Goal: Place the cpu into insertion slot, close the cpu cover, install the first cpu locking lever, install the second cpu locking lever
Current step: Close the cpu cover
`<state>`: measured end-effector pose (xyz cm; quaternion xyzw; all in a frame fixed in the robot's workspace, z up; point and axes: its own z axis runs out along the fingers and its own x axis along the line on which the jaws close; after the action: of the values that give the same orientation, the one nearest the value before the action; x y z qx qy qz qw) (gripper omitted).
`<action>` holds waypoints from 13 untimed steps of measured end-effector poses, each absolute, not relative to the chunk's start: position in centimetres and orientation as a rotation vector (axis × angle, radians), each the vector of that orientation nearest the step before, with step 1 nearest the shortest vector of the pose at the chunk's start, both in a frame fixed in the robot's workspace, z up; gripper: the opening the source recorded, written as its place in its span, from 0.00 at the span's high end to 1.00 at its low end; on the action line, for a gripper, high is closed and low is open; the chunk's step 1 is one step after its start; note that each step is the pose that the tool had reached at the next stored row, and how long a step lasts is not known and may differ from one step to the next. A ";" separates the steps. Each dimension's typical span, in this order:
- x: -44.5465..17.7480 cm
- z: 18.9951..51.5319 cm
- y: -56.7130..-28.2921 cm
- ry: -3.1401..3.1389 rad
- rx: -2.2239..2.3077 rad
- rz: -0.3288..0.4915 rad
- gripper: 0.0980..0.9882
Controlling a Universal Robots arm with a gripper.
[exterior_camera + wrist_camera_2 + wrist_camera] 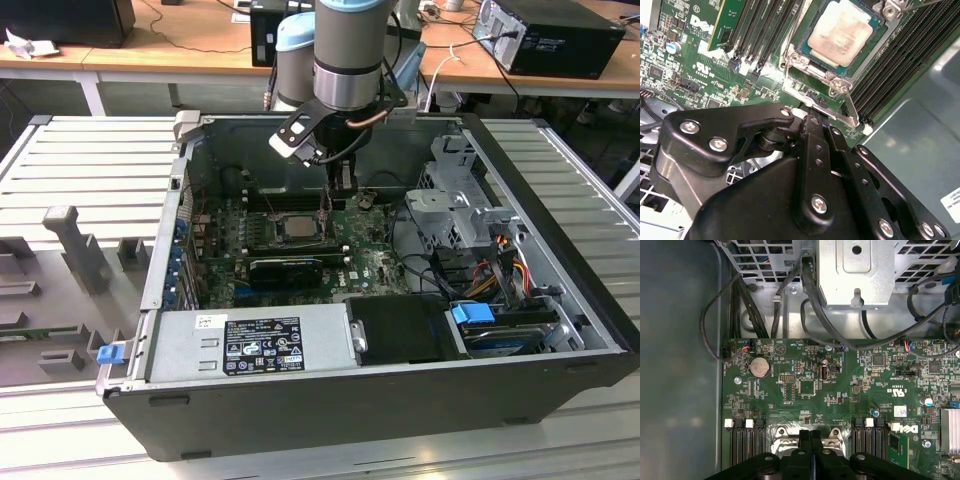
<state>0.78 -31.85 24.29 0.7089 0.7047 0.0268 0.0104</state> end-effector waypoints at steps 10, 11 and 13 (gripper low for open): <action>0.0 24.3 -31.8 2.200 2.212 0.084 0.99; -0.1 24.3 -31.8 2.199 2.213 0.084 0.99; -0.2 24.3 -31.8 2.200 2.212 0.084 0.99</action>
<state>-0.21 -31.85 24.29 0.7089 0.7047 0.0268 0.0103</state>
